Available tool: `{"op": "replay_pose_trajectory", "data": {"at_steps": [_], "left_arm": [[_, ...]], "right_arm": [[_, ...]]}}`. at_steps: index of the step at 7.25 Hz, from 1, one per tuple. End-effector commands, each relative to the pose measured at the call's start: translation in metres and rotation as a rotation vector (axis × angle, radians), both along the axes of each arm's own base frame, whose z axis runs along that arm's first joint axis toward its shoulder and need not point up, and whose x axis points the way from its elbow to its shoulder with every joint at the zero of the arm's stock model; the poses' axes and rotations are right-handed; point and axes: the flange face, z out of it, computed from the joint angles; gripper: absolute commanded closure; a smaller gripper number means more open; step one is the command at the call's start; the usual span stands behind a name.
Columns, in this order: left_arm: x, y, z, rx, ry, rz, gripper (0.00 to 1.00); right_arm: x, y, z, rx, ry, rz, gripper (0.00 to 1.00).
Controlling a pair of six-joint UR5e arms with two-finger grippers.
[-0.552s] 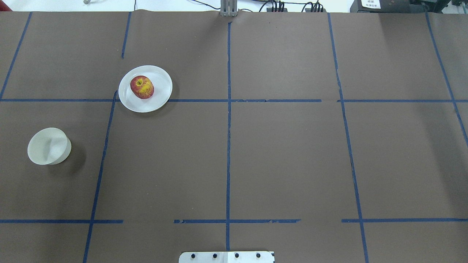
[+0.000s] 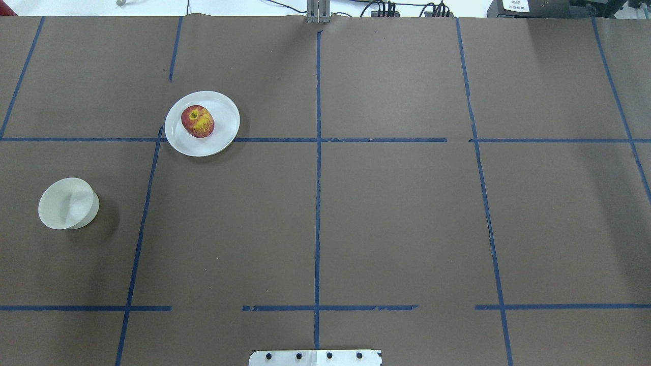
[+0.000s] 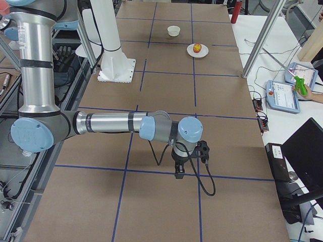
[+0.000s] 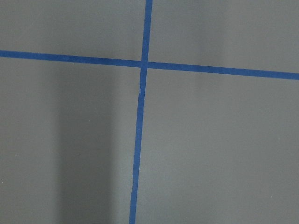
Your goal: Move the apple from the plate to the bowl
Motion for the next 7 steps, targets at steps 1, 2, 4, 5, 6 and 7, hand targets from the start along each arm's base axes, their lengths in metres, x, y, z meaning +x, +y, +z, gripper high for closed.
{"op": "replay_pose_trajectory", "data": {"at_steps": [1,2,4,5,6,7], "left_arm": [[0.001,-0.023,-0.029,0.055,-0.006,0.000,0.00],[0.006,-0.034,-0.053,0.100,-0.009,0.008,0.00],[0.069,-0.079,-0.121,0.137,0.011,0.028,0.00],[0.137,-0.085,-0.158,0.100,0.040,0.043,0.00],[0.187,-0.094,-0.210,0.076,0.076,0.014,0.00],[0.229,-0.101,-0.246,0.042,0.092,-0.014,0.00]], "right_arm": [[0.000,0.000,0.000,0.001,0.000,0.000,0.00],[0.000,0.000,0.000,0.001,0.000,0.000,0.00],[0.000,0.000,0.000,0.001,0.000,0.000,0.00],[0.000,0.000,0.000,0.001,0.000,0.000,0.00],[0.000,0.000,0.000,0.001,0.000,0.000,0.00],[0.000,0.001,0.001,-0.002,0.000,0.000,0.00]]}}
